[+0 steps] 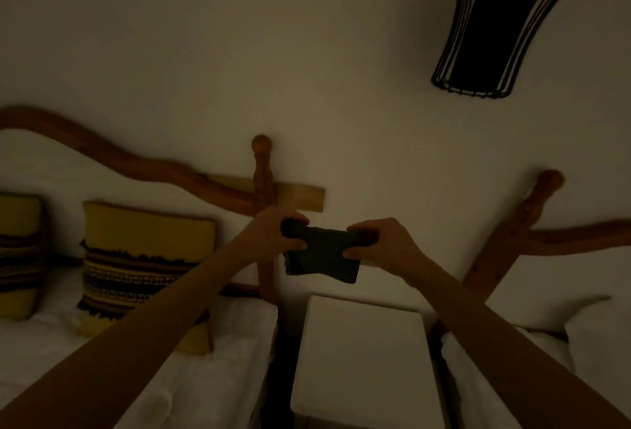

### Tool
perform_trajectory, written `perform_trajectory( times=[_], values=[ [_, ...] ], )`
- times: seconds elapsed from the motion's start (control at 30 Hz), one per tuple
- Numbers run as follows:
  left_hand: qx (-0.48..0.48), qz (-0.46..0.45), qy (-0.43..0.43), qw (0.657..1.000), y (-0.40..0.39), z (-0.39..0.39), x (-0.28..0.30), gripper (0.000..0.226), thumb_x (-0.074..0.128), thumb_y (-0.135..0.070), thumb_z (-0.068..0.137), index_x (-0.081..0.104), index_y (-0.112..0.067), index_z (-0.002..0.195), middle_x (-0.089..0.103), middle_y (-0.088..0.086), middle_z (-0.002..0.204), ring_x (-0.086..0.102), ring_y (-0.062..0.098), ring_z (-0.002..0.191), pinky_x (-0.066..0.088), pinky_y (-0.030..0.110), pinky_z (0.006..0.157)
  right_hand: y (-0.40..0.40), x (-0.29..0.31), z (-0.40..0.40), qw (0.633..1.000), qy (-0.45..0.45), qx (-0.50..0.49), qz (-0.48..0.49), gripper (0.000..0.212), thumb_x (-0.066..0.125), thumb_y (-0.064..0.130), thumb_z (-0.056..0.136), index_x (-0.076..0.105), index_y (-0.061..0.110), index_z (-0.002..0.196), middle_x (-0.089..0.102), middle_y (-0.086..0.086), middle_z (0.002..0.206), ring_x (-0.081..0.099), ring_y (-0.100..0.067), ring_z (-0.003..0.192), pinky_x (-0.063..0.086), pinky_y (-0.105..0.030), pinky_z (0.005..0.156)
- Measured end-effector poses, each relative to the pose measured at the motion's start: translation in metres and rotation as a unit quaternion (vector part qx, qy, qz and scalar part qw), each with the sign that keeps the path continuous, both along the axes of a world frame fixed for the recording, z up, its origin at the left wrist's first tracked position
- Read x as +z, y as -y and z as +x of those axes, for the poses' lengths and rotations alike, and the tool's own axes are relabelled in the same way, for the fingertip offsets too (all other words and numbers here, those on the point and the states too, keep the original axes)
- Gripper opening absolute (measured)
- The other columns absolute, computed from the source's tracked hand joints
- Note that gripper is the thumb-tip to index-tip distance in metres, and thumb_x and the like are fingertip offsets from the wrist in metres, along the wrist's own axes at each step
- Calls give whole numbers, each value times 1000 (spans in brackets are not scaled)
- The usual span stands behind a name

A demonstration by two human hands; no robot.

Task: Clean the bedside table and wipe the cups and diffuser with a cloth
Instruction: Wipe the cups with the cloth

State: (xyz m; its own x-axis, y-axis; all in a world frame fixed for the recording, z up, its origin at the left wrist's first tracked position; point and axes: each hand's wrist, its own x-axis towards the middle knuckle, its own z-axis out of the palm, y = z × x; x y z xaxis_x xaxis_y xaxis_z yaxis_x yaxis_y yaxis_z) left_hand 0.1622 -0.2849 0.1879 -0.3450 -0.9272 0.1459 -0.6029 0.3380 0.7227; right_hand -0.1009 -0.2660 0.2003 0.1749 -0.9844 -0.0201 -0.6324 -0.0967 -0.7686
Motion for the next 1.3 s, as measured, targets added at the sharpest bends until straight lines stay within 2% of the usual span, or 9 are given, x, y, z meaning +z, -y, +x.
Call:
perform_trajectory(
  times=[0.07,0.2,0.3,0.4,0.6,0.87,1.03,1.17,1.3],
  values=[
    [-9,-39,23,999,8,-1,24,26,83,-22,78,73,-14,101,66,-5,89,62,4,82,48,20,71,7,27,-4,998,-46,23,-38,33,86,35,73,76,26,103,71,8,94,64,-7,87,48,-18,74],
    [-44,-49,-27,997,23,-7,67,21,82,-20,80,64,-24,69,57,-13,61,56,4,58,40,15,57,22,75,-17,997,-22,62,-44,20,78,34,83,70,23,98,66,4,107,59,-13,103,45,-29,85],
    [-26,59,-163,984,28,-9,86,19,78,-35,83,69,-19,85,70,-6,82,69,11,80,53,21,70,29,102,-24,989,113,97,4,24,70,30,91,64,17,111,69,-2,112,65,-19,109,51,-33,97],
    [-3,130,-279,951,38,-16,96,44,84,-52,69,73,-25,102,74,4,111,71,20,104,58,34,87,33,116,-19,973,208,97,-4,29,65,35,95,57,20,120,70,-5,115,70,-18,104,59,-36,91],
    [35,168,-429,887,44,-46,98,68,91,-55,53,69,-24,109,76,0,110,72,22,105,58,37,89,42,123,-14,970,232,53,-48,29,58,49,95,53,32,118,71,-4,109,74,-14,88,62,-33,68],
    [-40,314,-423,849,32,-49,99,58,76,-6,79,54,6,132,64,21,130,62,36,121,46,45,108,60,117,-27,938,328,90,61,52,80,35,80,55,25,124,75,-7,108,74,-26,97,61,-36,73],
    [-38,286,-421,860,35,-36,104,54,64,6,88,52,-9,139,63,17,133,62,35,121,52,50,101,70,117,-44,941,275,162,116,72,90,21,68,57,20,132,73,-5,118,70,-24,108,59,-35,86],
    [-86,262,-413,868,36,-26,107,52,60,7,91,53,-11,139,62,19,135,62,36,122,58,46,91,76,116,-51,934,285,188,102,56,81,13,78,62,26,130,72,-6,121,68,-24,113,58,-36,90],
    [-108,186,-456,864,33,-19,117,33,54,6,86,76,-8,106,72,16,114,71,28,105,62,35,79,74,118,-50,930,285,231,16,35,58,-4,94,75,19,114,71,-8,122,66,-27,115,59,-34,87]
  ],
)
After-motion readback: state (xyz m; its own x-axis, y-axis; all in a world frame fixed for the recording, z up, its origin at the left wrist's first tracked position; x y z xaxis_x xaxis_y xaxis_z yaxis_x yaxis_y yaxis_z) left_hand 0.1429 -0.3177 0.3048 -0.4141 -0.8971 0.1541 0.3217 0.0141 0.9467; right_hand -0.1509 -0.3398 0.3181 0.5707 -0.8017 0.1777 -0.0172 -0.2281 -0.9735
